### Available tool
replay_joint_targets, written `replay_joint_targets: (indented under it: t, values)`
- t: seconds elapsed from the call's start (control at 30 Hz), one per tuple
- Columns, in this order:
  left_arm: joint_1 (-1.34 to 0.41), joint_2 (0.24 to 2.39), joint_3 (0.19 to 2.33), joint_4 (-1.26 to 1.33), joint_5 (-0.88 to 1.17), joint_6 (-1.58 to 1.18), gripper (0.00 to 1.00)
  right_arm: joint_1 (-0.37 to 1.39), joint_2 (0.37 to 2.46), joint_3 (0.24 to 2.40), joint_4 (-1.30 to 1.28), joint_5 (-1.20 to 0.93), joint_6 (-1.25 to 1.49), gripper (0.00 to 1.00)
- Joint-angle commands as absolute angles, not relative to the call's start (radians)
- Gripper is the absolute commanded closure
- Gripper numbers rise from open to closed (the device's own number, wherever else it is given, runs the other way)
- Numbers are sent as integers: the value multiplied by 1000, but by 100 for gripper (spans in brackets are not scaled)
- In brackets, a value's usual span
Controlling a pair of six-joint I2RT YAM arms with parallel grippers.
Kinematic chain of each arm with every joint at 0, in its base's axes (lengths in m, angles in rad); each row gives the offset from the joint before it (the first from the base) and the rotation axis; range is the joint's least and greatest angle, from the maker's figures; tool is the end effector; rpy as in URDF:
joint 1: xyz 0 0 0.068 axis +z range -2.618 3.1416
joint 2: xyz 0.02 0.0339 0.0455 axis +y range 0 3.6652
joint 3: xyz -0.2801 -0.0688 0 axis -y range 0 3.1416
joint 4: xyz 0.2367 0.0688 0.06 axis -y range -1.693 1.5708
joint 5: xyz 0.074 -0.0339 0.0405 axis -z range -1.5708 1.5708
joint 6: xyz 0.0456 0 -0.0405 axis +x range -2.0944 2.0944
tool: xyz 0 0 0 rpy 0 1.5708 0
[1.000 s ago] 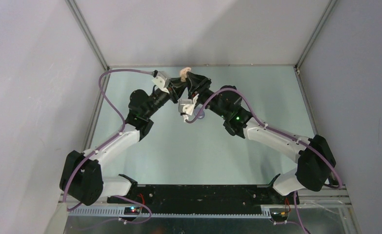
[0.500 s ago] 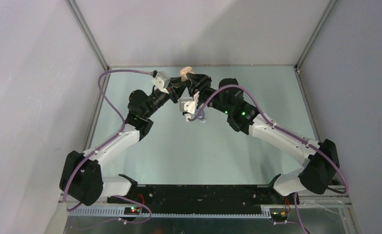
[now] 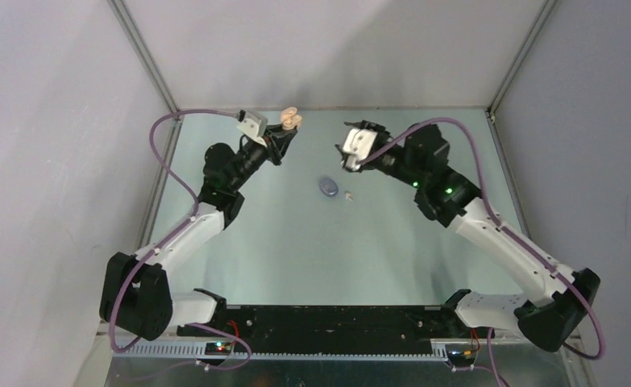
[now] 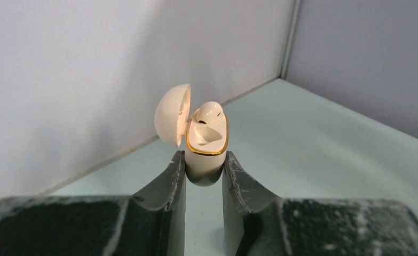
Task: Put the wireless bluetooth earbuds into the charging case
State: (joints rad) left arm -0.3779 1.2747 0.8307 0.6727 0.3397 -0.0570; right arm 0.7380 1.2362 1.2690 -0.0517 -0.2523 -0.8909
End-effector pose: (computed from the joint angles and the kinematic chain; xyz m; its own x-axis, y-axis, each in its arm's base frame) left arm 0.2655 -0.1218 0.3604 0.1734 -0.1266 -0.9767 0.6605 0.7506 0.0199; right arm 0.2001 0.1973 0.4436 0.6414 -0.4345 -0.6323 -0.5366 0.3349 -0.7745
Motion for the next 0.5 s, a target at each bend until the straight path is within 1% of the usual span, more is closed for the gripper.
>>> replay_joint_targets:
  t: [0.0,0.03,0.07,0.13,0.23,0.3,0.33,0.37,0.4,0.43,0.47]
  values:
    - [-328,1199,844,599,352,-74,100,608,1243,1284,-258,-315,-458,49]
    - [-314,1190,836,566,365,-66,100,559,1257,1284,-308,-361,-387,50]
    - [-307,1171,830,550,371,-62,100,520,1298,1289,-340,-398,-376,53]
    - [-293,1134,814,501,399,-43,100,482,1375,1315,-457,-498,-416,58]
    - [-269,1075,793,408,456,-16,100,428,1512,1404,-718,-684,-590,60]
    - [-254,1043,783,356,509,-8,100,405,1666,1507,-869,-748,-701,60]
    - [-250,1034,782,321,548,-4,100,400,1707,1589,-921,-758,-736,59]
    - [-240,1018,779,302,568,-4,100,400,1785,1628,-1001,-757,-787,58]
    - [-235,1012,780,266,602,22,100,396,1831,1713,-1037,-754,-808,58]
    - [-229,1001,779,247,617,32,100,395,1918,1797,-1101,-745,-836,59]
    - [-226,996,779,208,644,53,100,390,1960,1841,-1122,-739,-839,60]
